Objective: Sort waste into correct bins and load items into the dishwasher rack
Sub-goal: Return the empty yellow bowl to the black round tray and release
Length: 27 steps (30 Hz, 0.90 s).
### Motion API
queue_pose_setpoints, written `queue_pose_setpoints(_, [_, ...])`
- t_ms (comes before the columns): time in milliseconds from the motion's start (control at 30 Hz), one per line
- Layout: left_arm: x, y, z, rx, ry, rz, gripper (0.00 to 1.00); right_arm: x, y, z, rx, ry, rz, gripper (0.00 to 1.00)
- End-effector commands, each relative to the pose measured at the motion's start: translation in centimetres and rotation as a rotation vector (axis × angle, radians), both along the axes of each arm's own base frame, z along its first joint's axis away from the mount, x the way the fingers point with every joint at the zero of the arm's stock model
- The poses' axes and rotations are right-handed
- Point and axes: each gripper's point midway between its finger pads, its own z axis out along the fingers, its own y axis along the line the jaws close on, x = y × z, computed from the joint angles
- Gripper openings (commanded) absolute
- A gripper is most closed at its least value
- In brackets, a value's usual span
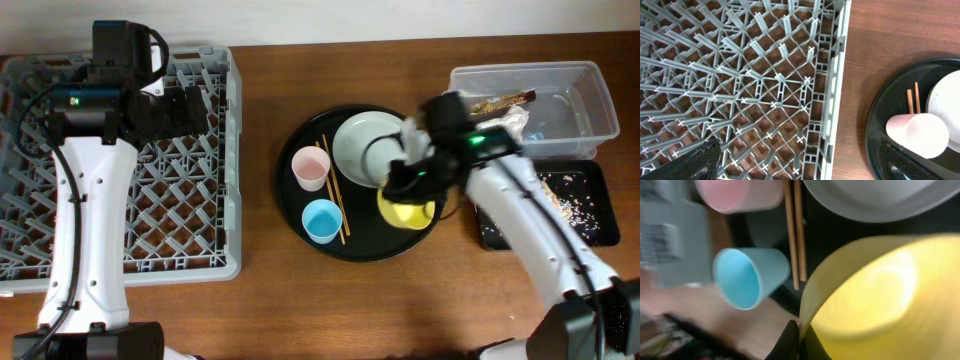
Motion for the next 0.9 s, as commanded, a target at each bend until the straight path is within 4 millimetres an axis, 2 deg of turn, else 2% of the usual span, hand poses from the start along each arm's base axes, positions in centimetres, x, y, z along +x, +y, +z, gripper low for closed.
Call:
queue_pose_setpoints(0, [0.3,0.0,0.2,-0.012,-0.007,0.009,0.99,0.4,-0.5,-2.9,-0.231,0.010,-0.079,0.04])
queue_pose_setpoints(167, [0.3,-0.1,0.2,-0.012,-0.007,0.008,1.00,1.1,0.5,-6.6,-0.278,0.059,-0.065,0.04])
queue_pose_setpoints(233, [0.3,-0.1,0.2,-0.012,-0.007,0.008,0.99,1.5,1.1,-7.4,-0.262,0.066,-0.061,0.04])
queue_pose_setpoints(433, [0.3,-0.1,0.2,-0.012,-0.007,0.008,0.99,1.4,1.8,-8.1,-0.240,0.080,-0.043,0.05])
queue_pose_setpoints(467, [0.3,-0.1,0.2,-0.012,-0.007,0.008,0.99,1.4,2.0,-8.1,-0.237,0.082,-0.041,0.10])
queue_pose_setpoints(533, [0.3,-0.1,0.2,-0.012,-0.007,0.008,0.99,1.0,2.5,-8.0,-0.204,0.100,-0.030,0.34])
queue_pose_setpoints(567, [0.3,0.0,0.2,-0.012,-0.007,0.009,0.99,0.8,2.8,-7.9,-0.186,0.108,-0.025,0.37])
queue_pose_setpoints(667, [0.3,-0.1,0.2,-0.014,-0.007,0.008,0.99,0.3,4.5,-7.2,-0.090,0.136,0.018,0.40])
queue_pose_setpoints(733, [0.3,-0.2,0.2,-0.016,-0.010,0.005,0.99,0.3,5.4,-5.9,-0.031,0.140,0.041,0.40])
queue_pose_setpoints(800, [0.3,-0.6,0.2,-0.034,-0.006,-0.007,0.99,0.7,6.2,-3.2,0.026,0.091,0.109,0.38])
queue_pose_setpoints(867, [0.0,-0.8,0.0,-0.047,0.010,-0.013,0.99,1.6,5.6,0.2,0.034,0.031,0.139,0.38])
